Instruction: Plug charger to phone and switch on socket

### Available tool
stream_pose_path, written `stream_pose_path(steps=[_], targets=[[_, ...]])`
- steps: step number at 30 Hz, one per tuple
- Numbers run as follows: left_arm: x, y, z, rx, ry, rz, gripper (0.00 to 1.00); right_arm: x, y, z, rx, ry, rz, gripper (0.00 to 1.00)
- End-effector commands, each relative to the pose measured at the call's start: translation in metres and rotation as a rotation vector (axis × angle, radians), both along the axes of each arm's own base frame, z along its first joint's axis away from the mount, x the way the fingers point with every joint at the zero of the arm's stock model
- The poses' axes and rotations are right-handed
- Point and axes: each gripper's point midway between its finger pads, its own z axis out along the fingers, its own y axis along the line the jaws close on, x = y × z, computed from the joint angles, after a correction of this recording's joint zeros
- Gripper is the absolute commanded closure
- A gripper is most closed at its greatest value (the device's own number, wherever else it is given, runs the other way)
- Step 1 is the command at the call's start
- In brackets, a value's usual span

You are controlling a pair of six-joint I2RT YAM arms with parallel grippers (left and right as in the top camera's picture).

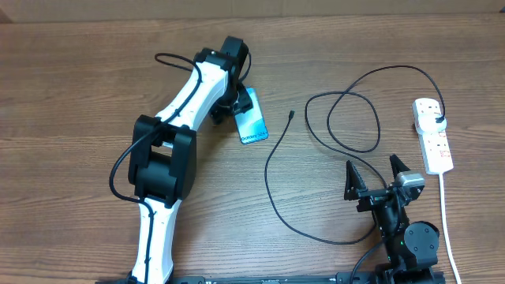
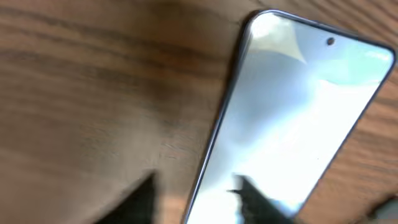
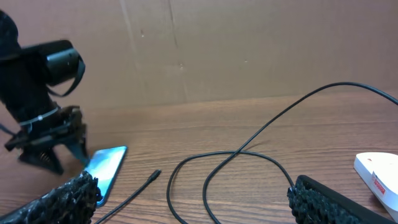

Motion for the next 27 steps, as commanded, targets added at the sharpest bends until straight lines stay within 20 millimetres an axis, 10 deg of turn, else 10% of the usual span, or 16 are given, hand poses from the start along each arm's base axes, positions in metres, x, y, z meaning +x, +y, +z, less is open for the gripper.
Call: stream_pose_path(steps=[1, 4, 8, 27], targets=[[0.014, -0.003, 0.031, -0.031, -0.033, -0.018, 0.68, 0.0, -0.001, -0.001, 0.003, -0.006, -0.01, 0.0], [0.02, -0.001, 0.045, -0.035, -0.054, -0.033, 0.6, 0.0, -0.001, -0.001, 0.003, -0.006, -0.01, 0.0], [0.026, -0.004, 0.047, -0.039, -0.087, -0.09, 0.0, 0.0, -0.001, -0.001, 0.003, -0.006, -0.01, 0.0], [-0.004, -0.062, -0.004, -0.02, -0.104, -0.421, 0.0, 0.0, -0.001, -0.001, 0.003, -0.006, -0.01, 0.0]])
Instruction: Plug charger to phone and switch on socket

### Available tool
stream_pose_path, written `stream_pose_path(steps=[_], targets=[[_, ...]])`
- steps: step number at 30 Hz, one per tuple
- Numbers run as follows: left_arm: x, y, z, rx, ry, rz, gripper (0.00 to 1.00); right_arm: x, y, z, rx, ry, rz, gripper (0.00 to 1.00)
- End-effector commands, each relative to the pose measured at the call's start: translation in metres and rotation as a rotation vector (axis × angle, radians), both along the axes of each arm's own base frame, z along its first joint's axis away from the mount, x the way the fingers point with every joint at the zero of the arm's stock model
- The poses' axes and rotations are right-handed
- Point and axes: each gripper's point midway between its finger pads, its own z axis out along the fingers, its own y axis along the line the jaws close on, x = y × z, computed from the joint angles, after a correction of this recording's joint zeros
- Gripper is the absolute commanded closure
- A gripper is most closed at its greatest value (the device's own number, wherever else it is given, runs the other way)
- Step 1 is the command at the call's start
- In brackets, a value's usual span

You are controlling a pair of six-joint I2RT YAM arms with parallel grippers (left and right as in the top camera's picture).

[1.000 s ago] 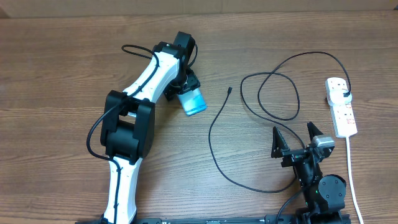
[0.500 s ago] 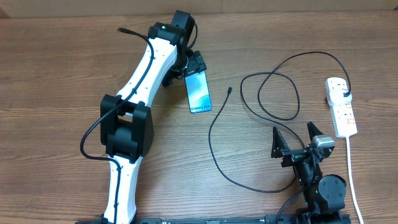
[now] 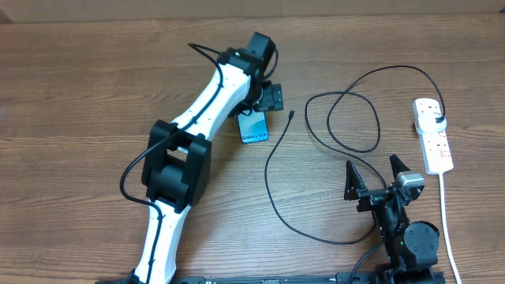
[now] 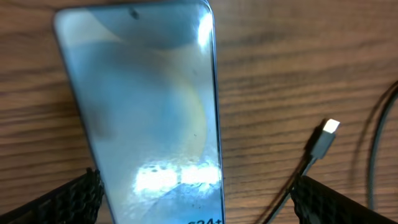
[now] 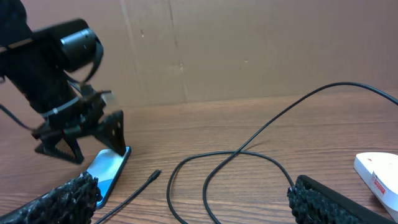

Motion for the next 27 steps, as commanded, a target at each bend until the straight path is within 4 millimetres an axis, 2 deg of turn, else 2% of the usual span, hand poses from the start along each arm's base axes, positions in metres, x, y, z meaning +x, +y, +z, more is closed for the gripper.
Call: stream_pose_path(steps=[1, 7, 27], targets=[[-0.011, 0.002, -0.019, 0.03, 0.028, -0.051, 0.0, 0.0, -0.001, -0.001, 0.004, -0.005, -0.01, 0.0], [-0.008, 0.022, -0.024, 0.133, 0.006, -0.034, 0.0, 0.0, -0.001, -0.001, 0.004, -0.005, -0.01, 0.0], [-0.016, 0.021, -0.049, 0.111, 0.04, 0.042, 0.0, 0.0, -0.001, -0.001, 0.004, -0.005, -0.01, 0.0]])
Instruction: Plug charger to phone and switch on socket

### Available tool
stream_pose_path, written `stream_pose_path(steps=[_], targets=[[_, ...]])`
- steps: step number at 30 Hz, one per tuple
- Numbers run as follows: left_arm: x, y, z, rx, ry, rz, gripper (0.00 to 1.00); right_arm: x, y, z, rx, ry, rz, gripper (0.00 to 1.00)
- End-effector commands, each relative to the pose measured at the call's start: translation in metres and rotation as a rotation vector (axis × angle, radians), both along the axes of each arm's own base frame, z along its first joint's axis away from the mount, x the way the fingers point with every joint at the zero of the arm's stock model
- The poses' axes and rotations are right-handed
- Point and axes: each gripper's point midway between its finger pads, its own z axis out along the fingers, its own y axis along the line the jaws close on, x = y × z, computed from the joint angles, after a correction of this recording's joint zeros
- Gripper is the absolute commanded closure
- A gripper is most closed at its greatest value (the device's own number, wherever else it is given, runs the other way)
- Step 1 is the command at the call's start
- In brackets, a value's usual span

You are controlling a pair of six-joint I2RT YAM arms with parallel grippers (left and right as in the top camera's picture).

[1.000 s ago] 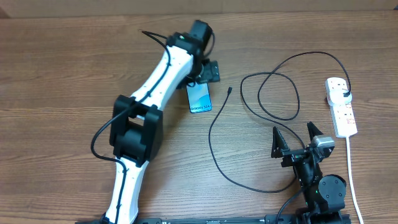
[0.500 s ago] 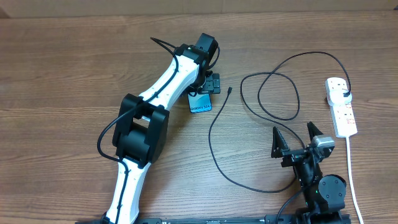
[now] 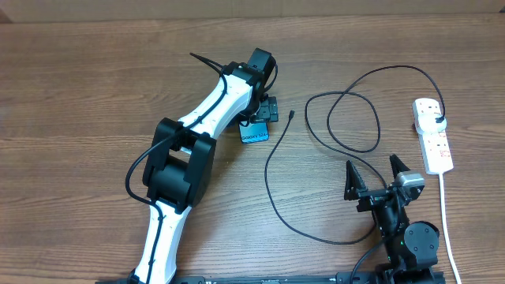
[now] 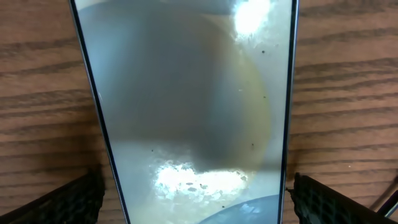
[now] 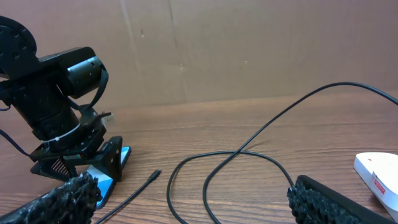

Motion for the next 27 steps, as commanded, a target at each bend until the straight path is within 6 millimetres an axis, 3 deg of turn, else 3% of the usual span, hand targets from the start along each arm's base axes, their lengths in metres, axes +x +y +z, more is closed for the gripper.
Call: stream_pose_path(steps=[1, 9, 20, 27], targets=[[-0.006, 0.003, -0.019, 0.009, 0.042, 0.022, 0.0, 0.0, -0.001, -0.001, 0.003, -0.006, -0.01, 0.0], [-0.023, -0.002, -0.047, -0.021, 0.148, 0.015, 0.0, 0.0, -0.001, -0.001, 0.003, -0.006, -0.01, 0.0], [-0.023, 0.008, -0.025, 0.041, 0.165, 0.032, 0.0, 0.0, -0.001, -0.001, 0.003, -0.006, -0.01, 0.0], [-0.02, 0.015, -0.025, 0.08, 0.146, 0.039, 0.0, 0.0, -0.001, -0.001, 0.003, -0.006, -0.01, 0.0]])
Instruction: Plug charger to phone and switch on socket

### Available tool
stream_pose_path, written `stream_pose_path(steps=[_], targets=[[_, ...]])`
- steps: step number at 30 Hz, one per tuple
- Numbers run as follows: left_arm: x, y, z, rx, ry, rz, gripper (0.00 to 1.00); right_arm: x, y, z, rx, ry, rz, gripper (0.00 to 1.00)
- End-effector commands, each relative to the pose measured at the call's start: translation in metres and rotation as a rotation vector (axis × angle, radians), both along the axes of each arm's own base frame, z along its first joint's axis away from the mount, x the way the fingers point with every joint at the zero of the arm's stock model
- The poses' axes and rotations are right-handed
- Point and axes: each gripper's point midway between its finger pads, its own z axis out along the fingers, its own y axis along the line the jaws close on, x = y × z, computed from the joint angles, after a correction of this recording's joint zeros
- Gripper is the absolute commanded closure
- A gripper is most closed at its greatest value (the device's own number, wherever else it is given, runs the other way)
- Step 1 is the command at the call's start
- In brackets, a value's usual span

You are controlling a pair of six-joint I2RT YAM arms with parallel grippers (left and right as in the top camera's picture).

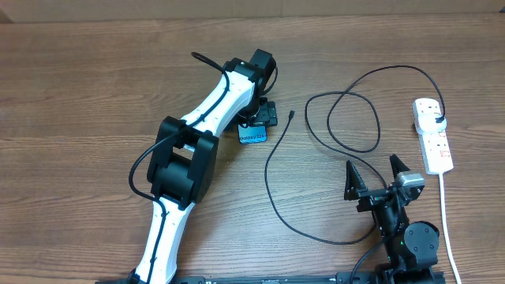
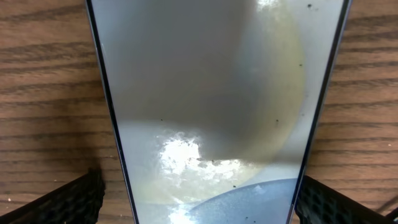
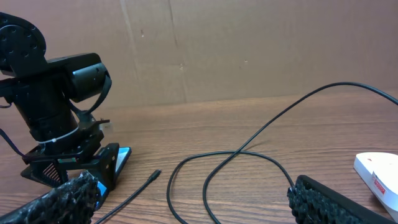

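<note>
The phone (image 1: 252,136), blue screen up, lies flat on the wooden table at centre back. My left gripper (image 1: 258,118) hangs right over it, open. In the left wrist view the phone (image 2: 205,93) fills the frame and the left gripper (image 2: 199,202) straddles its width, with the black fingers (image 2: 68,199) close beside its two long edges. The black charger cable's plug tip (image 1: 292,114) lies just right of the phone, also seen as the plug (image 3: 154,176). My right gripper (image 1: 377,177) rests open near the front right, holding nothing.
A white socket strip (image 1: 434,140) lies at the right edge with the charger's adapter (image 1: 439,121) plugged in; the strip's end (image 3: 379,174) shows at the right. The cable (image 1: 347,118) loops across the table between strip and phone. A cardboard wall (image 3: 249,50) stands behind the table.
My left gripper has come a little lower over the phone, which looks larger between the fingers. The phone, cable and right arm are where they were.
My left gripper was first at the far end of the phone, which lay slanted. Then the gripper was further right, open, and the phone lay straighter beside the plug. After that it straddled the phone from above, and now it sits lower there.
</note>
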Motion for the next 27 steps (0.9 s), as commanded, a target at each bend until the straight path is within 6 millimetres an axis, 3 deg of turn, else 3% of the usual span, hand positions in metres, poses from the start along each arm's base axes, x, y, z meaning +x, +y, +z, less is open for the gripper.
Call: stream_pose_path(steps=[1, 11, 21, 27], targets=[[0.0, 0.01, -0.021, 0.053, 0.023, 0.023, 0.0, 0.0, -0.001, -0.001, 0.003, -0.005, -0.01, 0.0], [0.012, 0.003, -0.025, 0.029, -0.024, -0.009, 0.04, 0.0, -0.001, -0.001, 0.003, -0.005, -0.01, 0.0], [0.014, 0.002, -0.025, 0.024, -0.033, -0.008, 0.21, 0.0, -0.001, -0.001, 0.003, -0.005, -0.01, 0.0], [0.014, 0.002, -0.025, 0.024, -0.033, -0.007, 0.26, 0.0, -0.001, -0.001, 0.003, -0.005, -0.01, 0.0]])
